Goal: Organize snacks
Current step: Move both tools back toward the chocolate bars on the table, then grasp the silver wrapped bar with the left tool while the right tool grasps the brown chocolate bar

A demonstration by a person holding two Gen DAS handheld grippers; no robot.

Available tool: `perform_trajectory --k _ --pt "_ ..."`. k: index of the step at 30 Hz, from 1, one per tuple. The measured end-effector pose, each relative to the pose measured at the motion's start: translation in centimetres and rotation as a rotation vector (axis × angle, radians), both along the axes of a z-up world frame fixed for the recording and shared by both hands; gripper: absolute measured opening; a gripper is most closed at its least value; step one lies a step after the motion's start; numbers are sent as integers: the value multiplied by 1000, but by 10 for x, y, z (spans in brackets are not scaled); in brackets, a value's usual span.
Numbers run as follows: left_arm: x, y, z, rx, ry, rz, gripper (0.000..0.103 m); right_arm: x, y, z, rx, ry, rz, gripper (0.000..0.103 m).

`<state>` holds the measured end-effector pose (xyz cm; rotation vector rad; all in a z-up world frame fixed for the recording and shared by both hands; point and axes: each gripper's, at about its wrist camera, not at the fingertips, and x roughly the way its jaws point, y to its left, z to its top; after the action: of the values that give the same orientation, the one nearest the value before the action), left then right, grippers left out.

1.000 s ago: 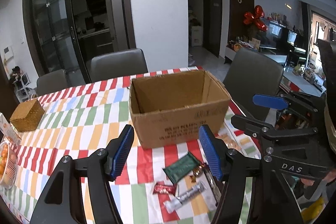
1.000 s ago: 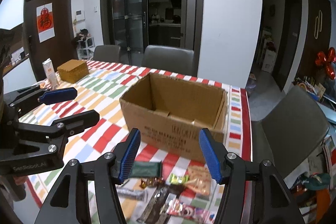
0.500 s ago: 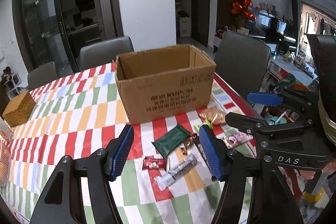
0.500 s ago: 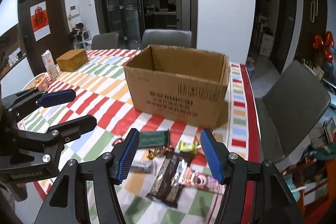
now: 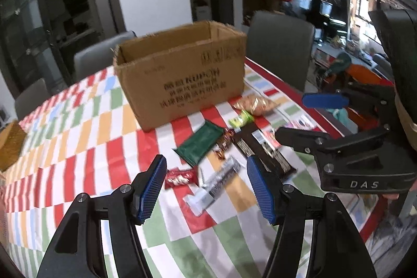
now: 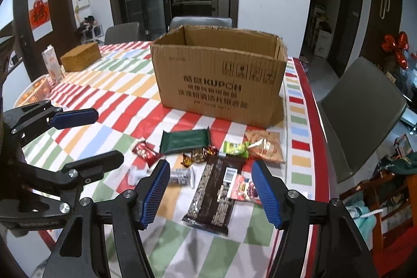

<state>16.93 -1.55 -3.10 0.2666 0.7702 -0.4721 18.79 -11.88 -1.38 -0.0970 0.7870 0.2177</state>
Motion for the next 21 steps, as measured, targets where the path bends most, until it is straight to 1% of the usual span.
perform_trajectory --k 7,10,15,21 --pt "9 1 -24 20 55 -87 63 4 3 -25 -14 62 -36 66" --pt "16 -3 -34 49 72 -133 62 8 3 -39 -9 103 -53 66" --pt "27 -12 -52 102 121 -202 57 14 0 -58 1 159 -88 66" --pt "38 -23 -67 133 152 -241 52 21 -4 -73 9 201 -109 66"
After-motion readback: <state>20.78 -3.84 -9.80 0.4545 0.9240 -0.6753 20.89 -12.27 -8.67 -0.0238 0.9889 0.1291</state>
